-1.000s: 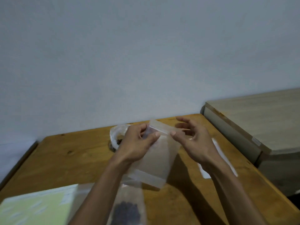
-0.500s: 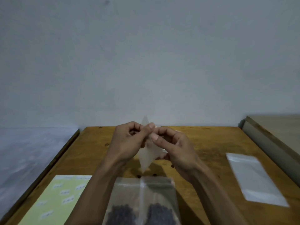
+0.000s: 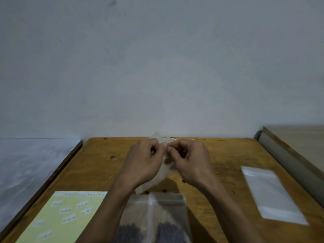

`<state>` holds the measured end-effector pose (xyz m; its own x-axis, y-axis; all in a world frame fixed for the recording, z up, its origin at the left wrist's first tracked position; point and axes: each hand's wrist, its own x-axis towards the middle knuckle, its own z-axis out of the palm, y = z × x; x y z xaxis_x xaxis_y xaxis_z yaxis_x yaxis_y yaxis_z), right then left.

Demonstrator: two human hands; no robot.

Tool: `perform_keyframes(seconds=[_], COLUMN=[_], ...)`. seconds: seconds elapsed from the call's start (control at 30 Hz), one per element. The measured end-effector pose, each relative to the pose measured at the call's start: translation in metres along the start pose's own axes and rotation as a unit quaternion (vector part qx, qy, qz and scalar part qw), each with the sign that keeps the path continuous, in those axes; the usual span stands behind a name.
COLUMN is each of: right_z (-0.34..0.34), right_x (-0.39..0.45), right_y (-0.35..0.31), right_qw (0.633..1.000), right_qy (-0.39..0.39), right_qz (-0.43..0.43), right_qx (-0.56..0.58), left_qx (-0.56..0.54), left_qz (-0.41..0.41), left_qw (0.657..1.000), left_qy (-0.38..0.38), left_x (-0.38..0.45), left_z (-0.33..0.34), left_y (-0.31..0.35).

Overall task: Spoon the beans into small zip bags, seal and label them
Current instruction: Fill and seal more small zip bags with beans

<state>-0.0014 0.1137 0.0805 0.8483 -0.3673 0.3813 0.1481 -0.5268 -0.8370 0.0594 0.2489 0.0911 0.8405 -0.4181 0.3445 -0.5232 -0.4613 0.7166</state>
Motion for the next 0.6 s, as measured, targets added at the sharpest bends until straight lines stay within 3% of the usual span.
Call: perform_keyframes(seconds=[0.33, 0.47, 0.6], right_z=[-0.010, -0.018, -0.011], right_x=[0.005, 0.000, -0.007], right_y=[0.001, -0.007, -0.007], right_qw=[0.981, 0.994, 0.985], right_qy=[0.144, 0.051, -0.052], right_qz=[-0.011, -0.047, -0.077], right_qx=[-0.129, -0.080, -0.142], left_qx=[0.088, 0.074, 0.066], left_qz=[0.020, 0.001, -0.012], left_qw=[0.995, 0.995, 0.997], left_qy=[0.033, 0.059, 0.035], left_x=[-0.002, 0.002, 0.007], left_z=[-0.006, -0.014, -0.024], left_y=[0.019, 0.019, 0.024])
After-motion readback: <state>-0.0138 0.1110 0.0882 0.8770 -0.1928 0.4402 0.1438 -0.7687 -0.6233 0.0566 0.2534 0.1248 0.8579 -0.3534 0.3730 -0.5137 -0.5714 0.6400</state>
